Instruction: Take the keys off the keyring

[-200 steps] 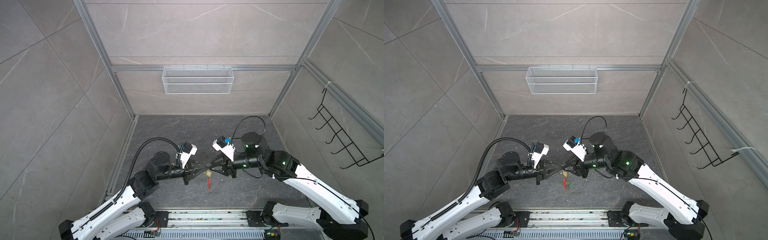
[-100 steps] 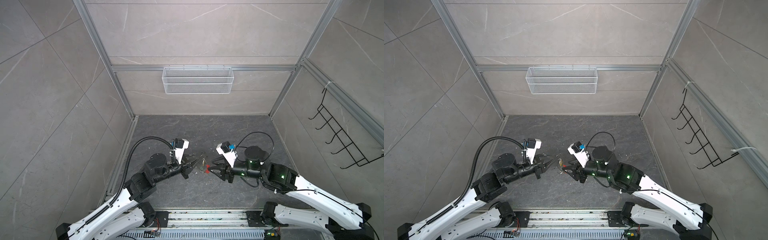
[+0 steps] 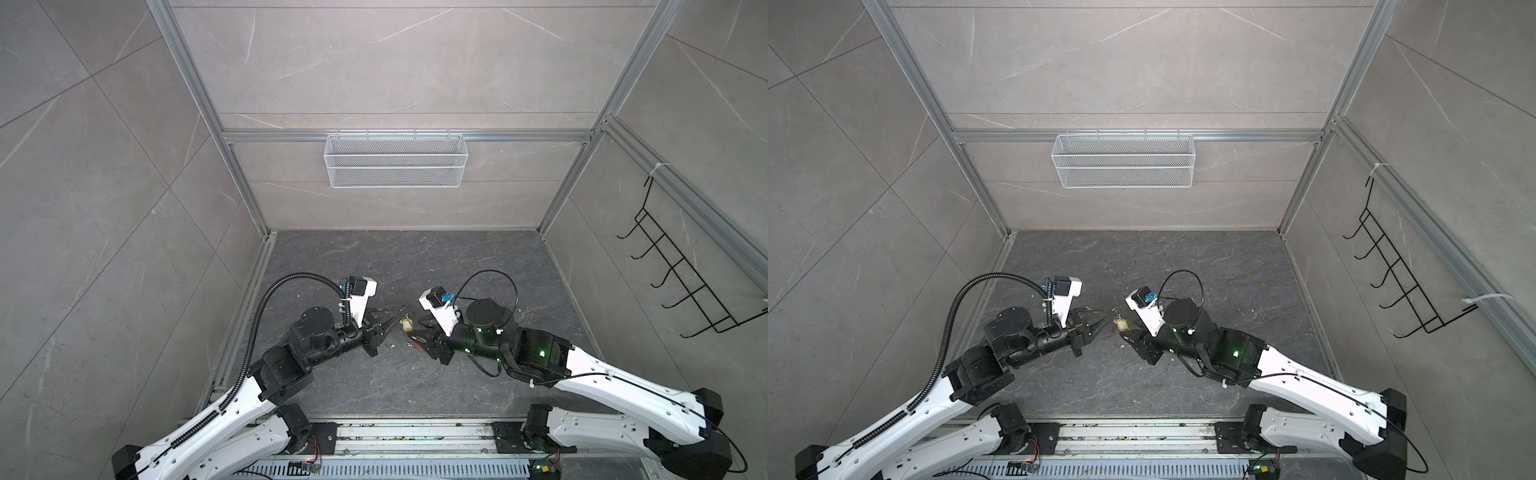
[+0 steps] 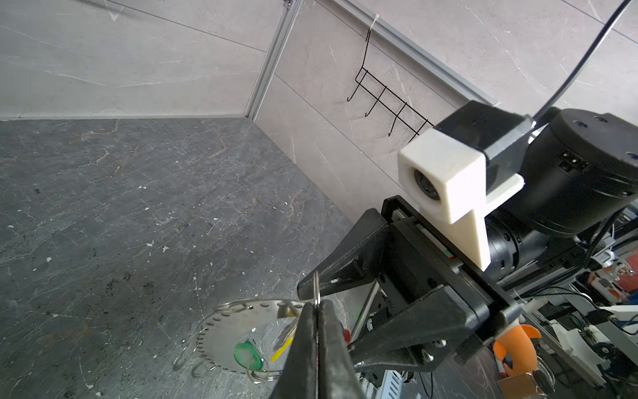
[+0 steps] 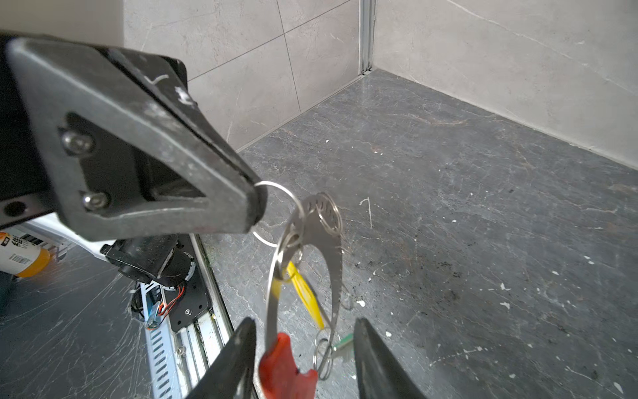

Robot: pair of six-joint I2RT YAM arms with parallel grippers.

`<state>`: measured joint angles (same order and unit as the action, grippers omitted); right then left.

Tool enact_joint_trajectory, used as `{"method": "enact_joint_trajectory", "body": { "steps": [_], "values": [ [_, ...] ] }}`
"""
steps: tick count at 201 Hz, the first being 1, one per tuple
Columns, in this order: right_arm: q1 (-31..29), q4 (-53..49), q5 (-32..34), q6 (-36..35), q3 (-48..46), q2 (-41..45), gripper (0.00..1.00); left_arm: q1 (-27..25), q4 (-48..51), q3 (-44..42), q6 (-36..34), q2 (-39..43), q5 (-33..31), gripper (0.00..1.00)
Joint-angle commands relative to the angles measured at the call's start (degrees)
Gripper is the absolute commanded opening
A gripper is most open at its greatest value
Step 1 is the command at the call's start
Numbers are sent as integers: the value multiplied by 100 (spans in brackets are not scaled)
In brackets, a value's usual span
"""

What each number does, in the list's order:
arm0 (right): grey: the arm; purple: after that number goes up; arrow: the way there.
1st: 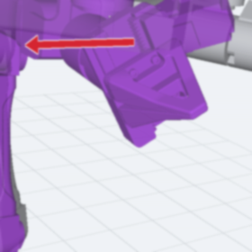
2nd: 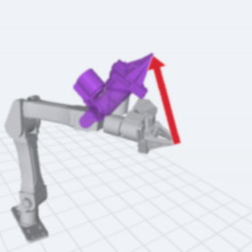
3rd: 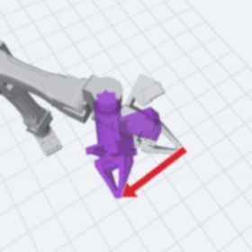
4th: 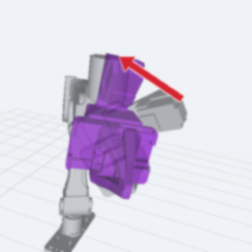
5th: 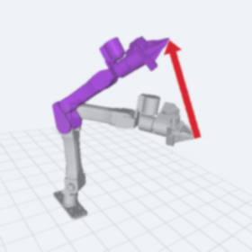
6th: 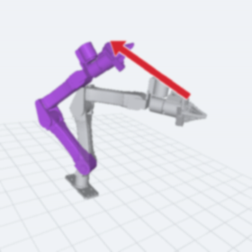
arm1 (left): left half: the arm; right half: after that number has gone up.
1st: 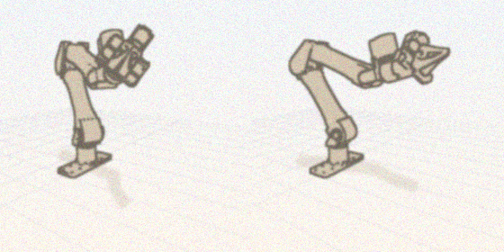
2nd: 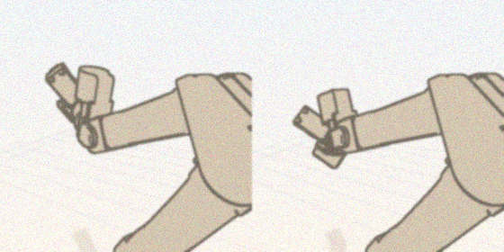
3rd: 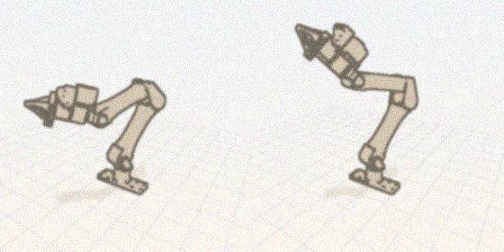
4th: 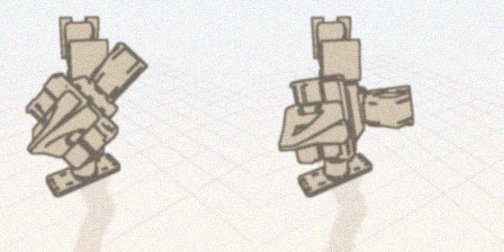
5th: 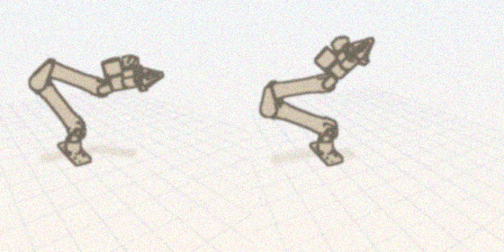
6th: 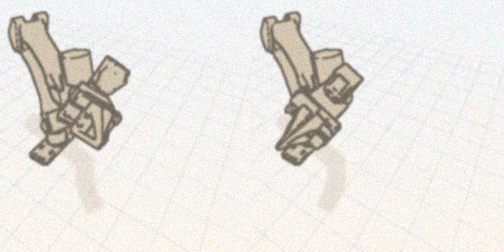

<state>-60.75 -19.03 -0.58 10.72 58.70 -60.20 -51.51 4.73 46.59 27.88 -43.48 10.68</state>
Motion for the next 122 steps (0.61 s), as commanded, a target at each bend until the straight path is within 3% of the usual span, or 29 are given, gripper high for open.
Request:
{"method": "enact_joint_trajectory", "body": {
  "steps": [1,49,100,122],
  "values": [
    [-42,215,64,-85,-61,-78,42,-42,-296,70,68,37,-39,0],
    [-60,215,70,-140,6,-119,19,-61,-283,78,84,56,-59,0],
    [-69,196,127,-200,62,-114,1,-82,-154,148,104,23,-94,0],
    [-82,162,169,-249,115,-123,0,-88,-100,160,108,24,-153,0]
  ]
}}
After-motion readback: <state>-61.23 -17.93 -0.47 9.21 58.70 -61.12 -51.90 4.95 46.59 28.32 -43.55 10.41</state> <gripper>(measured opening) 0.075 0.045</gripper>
